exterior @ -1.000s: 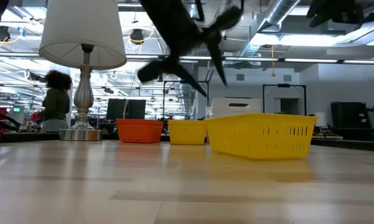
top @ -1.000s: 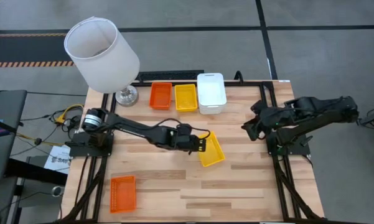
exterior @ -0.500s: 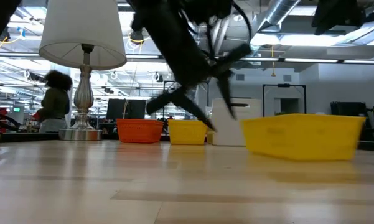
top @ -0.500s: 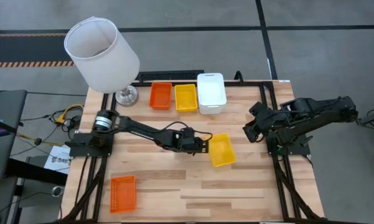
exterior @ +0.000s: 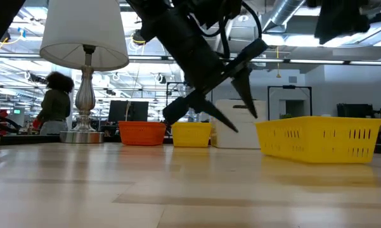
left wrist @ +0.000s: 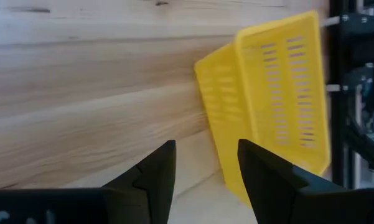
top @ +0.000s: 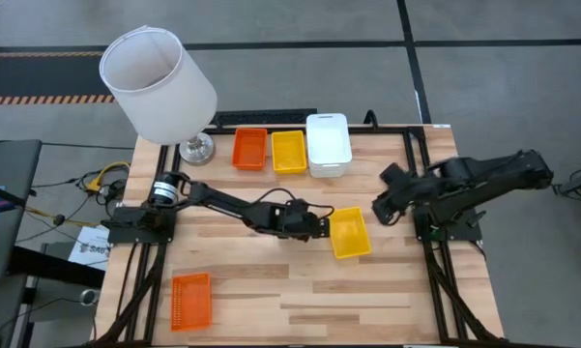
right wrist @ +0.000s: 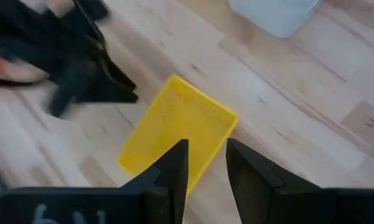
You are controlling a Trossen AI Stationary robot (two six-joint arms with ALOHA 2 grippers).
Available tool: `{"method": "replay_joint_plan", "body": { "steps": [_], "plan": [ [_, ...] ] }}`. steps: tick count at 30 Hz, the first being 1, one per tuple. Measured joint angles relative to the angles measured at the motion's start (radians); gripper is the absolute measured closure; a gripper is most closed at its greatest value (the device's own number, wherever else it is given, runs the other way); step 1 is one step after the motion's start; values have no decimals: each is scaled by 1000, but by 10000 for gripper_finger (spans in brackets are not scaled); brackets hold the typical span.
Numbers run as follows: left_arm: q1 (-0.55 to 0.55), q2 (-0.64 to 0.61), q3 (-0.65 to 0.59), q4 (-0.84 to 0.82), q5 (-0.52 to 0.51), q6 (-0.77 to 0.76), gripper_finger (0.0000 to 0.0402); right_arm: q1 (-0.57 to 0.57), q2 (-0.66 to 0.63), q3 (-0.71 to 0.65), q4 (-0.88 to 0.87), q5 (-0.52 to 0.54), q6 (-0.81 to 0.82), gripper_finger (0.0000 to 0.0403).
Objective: Stack baskets by color
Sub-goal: Stack the bottom yellow bin on top of the top yellow bin
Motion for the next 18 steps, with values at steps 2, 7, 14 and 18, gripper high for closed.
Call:
{"method": "replay_joint_plan", "body": {
  "steps": [2, 7, 14, 18],
  "plan": [
    [0, 0, 0, -7, 1, 1, 242, 1, 40, -51, 10, -19, 20, 276],
    [0, -10, 0, -5, 7, 0, 242, 15, 102, -219, 14, -80, 133, 284],
    [0, -13, -1, -8, 64, -23, 242, 56, 109, -434, 260, -148, 238, 284],
    [0, -36, -2, 2, 66, -16, 242, 67, 109, -465, 458, -156, 180, 284]
  ]
}}
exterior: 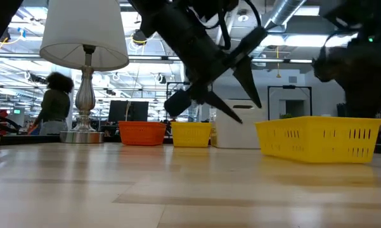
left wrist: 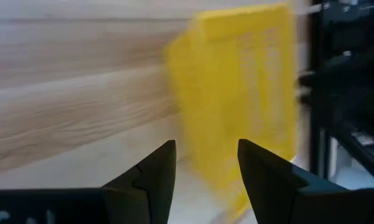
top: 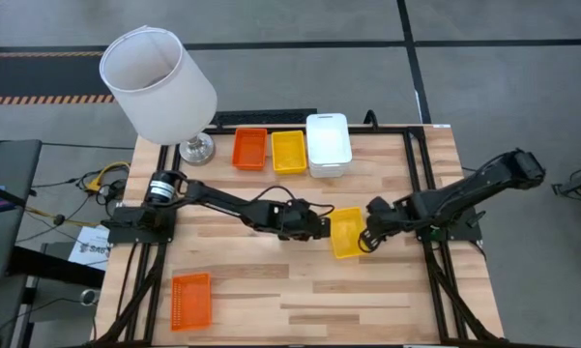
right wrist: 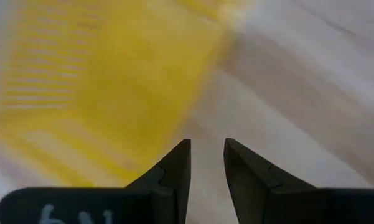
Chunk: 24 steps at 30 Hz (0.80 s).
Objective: Stack baskets by color
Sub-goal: Stack the bottom yellow bin on top of the top yellow bin
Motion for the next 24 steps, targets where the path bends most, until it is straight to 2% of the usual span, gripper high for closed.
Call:
{"method": "replay_joint_plan", "body": {
  "steps": [3, 6, 13, 18, 24],
  "plan": [
    [0, -4, 1, 1, -7, 2, 242, -7, -1, 1, 194, -22, -156, 285],
    [0, -3, 1, -8, 6, 4, 242, -21, -1, 2, 278, -45, -167, 285],
    [0, -3, 0, -128, 19, 18, 242, -39, -1, 1, 263, -46, -159, 285],
    [3, -2, 0, -119, 15, 26, 242, -39, 11, 1, 226, -45, -124, 285],
    [3, -18, 0, -92, 4, 48, 242, -28, 86, 1, 213, -69, -132, 285]
  ]
}}
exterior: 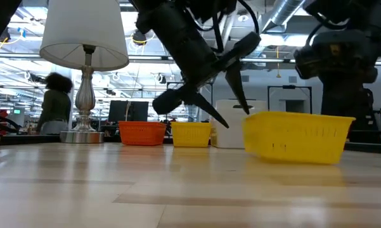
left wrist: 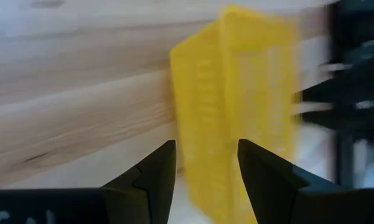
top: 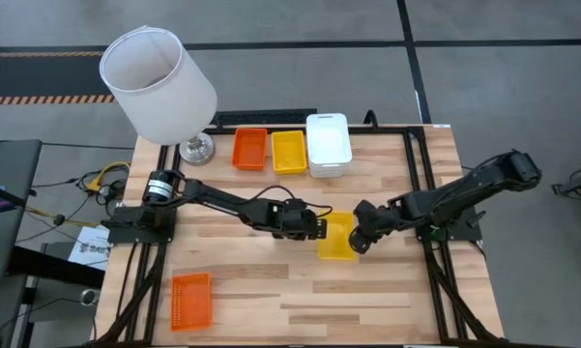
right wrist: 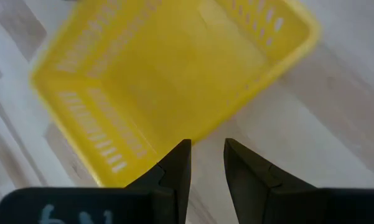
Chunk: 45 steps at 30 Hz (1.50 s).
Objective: Stack baskets by color
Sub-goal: Stack the bottom yellow bin on top of the top yellow bin
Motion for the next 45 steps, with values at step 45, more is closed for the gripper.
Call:
{"method": "replay_joint_plan", "body": {
  "steps": [45],
  "plan": [
    [22, -15, 1, -128, -23, 246, 386, -42, 116, 59, 106, -55, -102, 285]
  ]
}}
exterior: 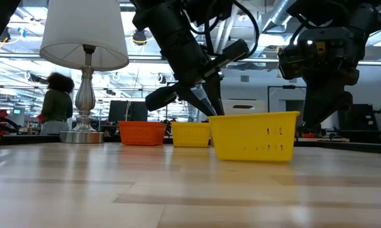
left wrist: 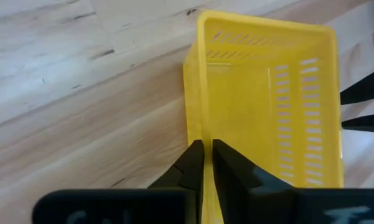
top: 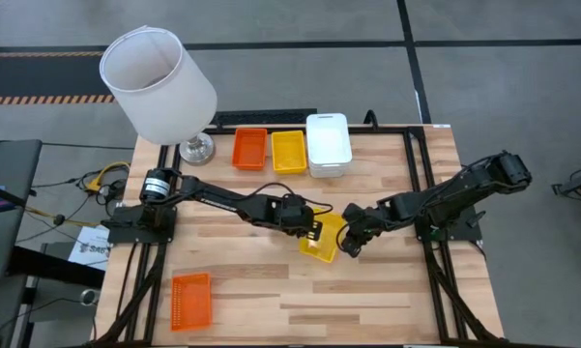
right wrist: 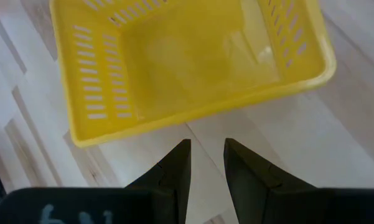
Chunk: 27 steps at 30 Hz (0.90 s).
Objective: Stack baskets by color
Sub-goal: Stack the bottom yellow bin on top of the top yellow bin
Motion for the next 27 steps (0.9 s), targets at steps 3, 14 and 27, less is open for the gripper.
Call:
{"method": "replay_joint_plan", "body": {
  "steps": [3, 14, 27],
  "plan": [
    [0, 0, 0, 0, 25, 7, 363, 0, 0, 0, 4, 0, 0, 284],
    [3, 1, 0, -1, 68, 13, 275, 0, 3, 0, 61, 2, 0, 284],
    [29, 22, -2, -19, 98, 54, 385, 0, 3, 0, 60, 3, 1, 285]
  ]
}}
